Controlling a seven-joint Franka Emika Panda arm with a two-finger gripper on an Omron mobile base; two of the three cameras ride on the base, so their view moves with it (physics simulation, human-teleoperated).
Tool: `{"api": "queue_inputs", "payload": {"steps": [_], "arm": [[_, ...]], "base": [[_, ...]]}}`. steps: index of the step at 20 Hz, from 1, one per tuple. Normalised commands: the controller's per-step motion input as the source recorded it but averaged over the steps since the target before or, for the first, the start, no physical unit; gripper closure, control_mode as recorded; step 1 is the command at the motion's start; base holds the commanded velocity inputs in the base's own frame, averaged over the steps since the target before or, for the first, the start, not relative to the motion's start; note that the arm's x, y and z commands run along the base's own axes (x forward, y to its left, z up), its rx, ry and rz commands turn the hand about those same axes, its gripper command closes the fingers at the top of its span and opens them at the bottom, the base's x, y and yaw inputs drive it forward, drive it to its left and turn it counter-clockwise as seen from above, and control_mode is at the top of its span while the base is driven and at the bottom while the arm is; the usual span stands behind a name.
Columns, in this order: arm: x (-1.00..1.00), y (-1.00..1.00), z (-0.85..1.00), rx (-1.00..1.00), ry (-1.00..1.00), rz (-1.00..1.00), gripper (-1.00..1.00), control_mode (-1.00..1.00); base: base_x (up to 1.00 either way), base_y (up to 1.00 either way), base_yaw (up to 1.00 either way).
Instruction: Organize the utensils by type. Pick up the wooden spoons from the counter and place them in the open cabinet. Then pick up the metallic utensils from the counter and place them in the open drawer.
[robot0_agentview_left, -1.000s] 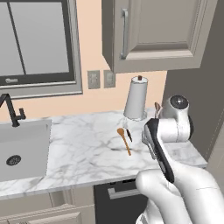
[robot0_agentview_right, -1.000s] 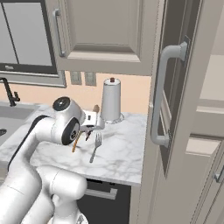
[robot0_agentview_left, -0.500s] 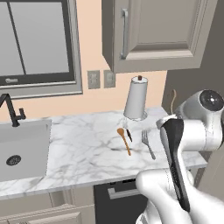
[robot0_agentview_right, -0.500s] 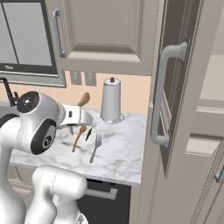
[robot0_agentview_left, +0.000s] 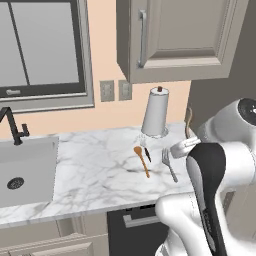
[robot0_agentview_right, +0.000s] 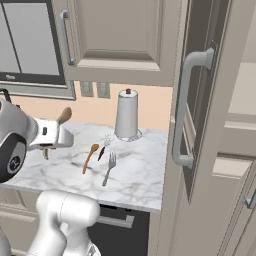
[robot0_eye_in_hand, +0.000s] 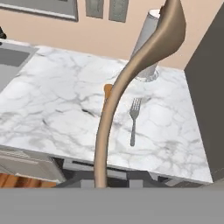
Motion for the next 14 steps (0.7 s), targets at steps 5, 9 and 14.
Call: {"api": "queue_inputs", "payload": {"steps": [5, 9, 14], "arm": [[-0.92, -0.26, -0.39, 0.32, -0.14, 0.12, 1.00, -1.00], [-0.50, -0.21, -0.19, 0.24, -0.23, 0.09, 1.00, -1.00], [-0.01, 0.28, -0.01, -0.04, -0.08, -0.01, 1.00, -1.00]], "base": [[0.00, 0.00, 0.00], [0.00, 0.00, 0.00], [0.00, 0.00, 0.00]]}}
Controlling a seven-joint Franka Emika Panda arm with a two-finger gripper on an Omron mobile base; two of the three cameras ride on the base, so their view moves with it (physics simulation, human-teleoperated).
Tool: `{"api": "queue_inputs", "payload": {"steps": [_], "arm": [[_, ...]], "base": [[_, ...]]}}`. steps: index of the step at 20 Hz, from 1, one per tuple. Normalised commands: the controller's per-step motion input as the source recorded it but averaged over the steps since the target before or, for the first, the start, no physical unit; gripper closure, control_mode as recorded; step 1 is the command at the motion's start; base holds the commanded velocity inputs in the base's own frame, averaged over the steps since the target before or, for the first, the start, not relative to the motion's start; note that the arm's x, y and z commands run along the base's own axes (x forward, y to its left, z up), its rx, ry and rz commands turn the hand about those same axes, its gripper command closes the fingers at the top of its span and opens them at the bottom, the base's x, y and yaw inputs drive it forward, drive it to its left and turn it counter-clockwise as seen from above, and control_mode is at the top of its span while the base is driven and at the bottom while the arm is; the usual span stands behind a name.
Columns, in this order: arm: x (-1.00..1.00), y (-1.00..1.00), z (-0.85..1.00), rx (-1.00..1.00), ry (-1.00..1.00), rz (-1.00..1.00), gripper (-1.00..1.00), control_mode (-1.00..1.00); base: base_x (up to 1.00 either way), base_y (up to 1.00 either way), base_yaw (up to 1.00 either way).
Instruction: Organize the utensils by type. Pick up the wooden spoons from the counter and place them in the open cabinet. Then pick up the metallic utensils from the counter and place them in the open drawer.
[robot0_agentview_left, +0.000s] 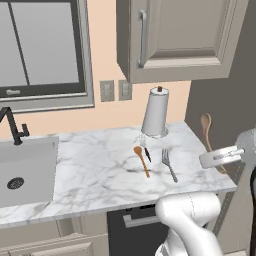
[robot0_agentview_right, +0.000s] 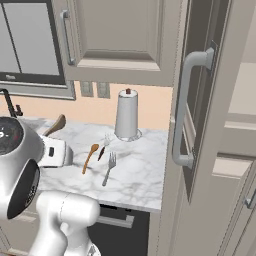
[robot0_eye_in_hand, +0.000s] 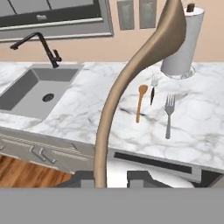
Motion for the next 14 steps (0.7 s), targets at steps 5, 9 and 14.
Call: {"api": "queue_inputs", "payload": {"steps": [5, 9, 14], "arm": [[0.03, 0.45, -0.11, -0.10, 0.00, -0.11, 1.00, -1.00], [0.00, 0.26, -0.14, -0.05, 0.00, -0.10, 1.00, -1.00], [0.00, 0.21, -0.11, -0.04, 0.00, -0.10, 1.00, -1.00]], "base": [[0.00, 0.00, 0.00], [0.00, 0.00, 0.00], [0.00, 0.00, 0.00]]}}
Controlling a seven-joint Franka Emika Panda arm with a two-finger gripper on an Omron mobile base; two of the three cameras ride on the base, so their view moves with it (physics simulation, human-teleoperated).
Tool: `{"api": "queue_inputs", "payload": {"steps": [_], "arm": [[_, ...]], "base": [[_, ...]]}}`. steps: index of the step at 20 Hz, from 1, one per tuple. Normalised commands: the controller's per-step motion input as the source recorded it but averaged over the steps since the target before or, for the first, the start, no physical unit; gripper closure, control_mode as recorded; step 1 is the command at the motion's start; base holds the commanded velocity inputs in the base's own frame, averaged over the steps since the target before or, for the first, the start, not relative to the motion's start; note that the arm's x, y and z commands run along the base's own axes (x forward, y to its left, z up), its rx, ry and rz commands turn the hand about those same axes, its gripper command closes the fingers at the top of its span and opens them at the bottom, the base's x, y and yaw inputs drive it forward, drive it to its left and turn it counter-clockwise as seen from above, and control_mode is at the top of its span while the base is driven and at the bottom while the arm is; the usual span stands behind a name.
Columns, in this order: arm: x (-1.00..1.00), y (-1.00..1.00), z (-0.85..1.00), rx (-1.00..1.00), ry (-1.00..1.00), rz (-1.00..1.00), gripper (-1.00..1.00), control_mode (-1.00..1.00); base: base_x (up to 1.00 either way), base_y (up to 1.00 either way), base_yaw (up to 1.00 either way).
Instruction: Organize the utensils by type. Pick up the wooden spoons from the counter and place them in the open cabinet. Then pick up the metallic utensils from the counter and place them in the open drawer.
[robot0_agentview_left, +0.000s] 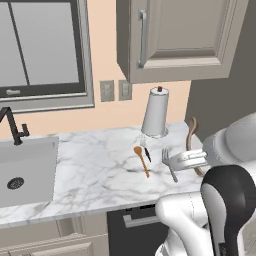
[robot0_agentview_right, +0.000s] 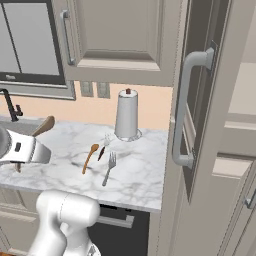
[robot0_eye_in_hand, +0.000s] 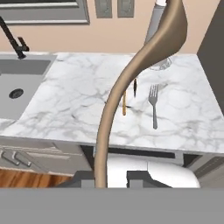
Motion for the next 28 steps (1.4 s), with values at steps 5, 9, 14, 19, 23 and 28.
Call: {"api": "queue_inputs", "payload": {"steps": [5, 9, 14, 19, 23, 28], "arm": [[0.00, 0.13, -0.06, -0.03, 0.00, -0.07, 1.00, 1.00], [0.00, 0.00, 0.00, 0.00, 0.00, 0.00, 1.00, 1.00], [0.00, 0.00, 0.00, 0.00, 0.00, 0.00, 1.00, 1.00], [0.00, 0.00, 0.00, 0.00, 0.00, 0.00, 1.00, 1.00], [0.00, 0.00, 0.00, 0.00, 0.00, 0.00, 1.00, 1.00], [0.00, 0.00, 0.00, 0.00, 0.00, 0.00, 1.00, 1.00]], "base": [[0.00, 0.06, -0.05], [-0.09, 0.01, -0.19], [-0.38, 0.00, -0.24], [-0.79, 0.00, -0.17], [-0.92, 0.00, -0.11], [-0.72, -0.11, -0.12]]}}
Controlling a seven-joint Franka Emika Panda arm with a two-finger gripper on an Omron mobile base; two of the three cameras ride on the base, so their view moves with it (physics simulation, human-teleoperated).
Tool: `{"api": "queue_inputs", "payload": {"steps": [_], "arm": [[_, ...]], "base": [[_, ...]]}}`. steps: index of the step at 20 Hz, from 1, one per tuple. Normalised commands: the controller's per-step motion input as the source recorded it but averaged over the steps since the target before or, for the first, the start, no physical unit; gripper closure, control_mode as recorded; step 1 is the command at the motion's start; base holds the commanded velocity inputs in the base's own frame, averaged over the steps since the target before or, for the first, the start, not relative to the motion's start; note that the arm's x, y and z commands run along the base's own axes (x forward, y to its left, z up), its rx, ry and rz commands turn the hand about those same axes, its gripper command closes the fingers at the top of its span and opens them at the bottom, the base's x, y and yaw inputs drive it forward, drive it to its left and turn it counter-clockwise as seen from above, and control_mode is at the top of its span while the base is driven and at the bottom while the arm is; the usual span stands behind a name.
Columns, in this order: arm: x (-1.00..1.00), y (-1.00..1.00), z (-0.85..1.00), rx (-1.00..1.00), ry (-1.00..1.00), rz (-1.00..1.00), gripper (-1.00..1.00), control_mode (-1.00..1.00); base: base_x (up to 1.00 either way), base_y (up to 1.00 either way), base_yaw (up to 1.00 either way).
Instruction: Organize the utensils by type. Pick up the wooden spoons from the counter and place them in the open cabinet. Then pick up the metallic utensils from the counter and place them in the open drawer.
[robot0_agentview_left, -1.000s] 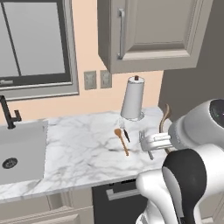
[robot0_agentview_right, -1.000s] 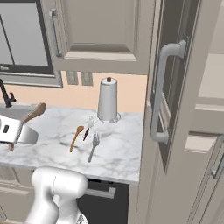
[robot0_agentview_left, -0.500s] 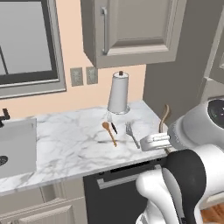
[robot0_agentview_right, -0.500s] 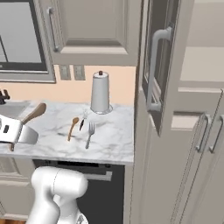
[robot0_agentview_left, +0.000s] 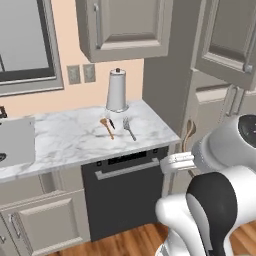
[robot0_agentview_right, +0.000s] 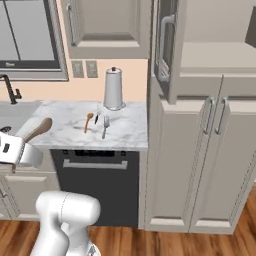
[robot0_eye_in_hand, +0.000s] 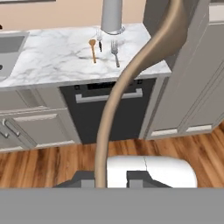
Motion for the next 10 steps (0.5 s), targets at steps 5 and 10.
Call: {"api": "queue_inputs", "payload": {"steps": [5, 10], "arm": [[0.00, 0.00, 0.00, 0.00, 0.00, 0.00, 1.00, 1.00], [0.00, 0.00, 0.00, 0.00, 0.00, 0.00, 1.00, 1.00]], "base": [[-0.58, -0.41, -0.17], [-0.42, -0.58, -0.16]]}}
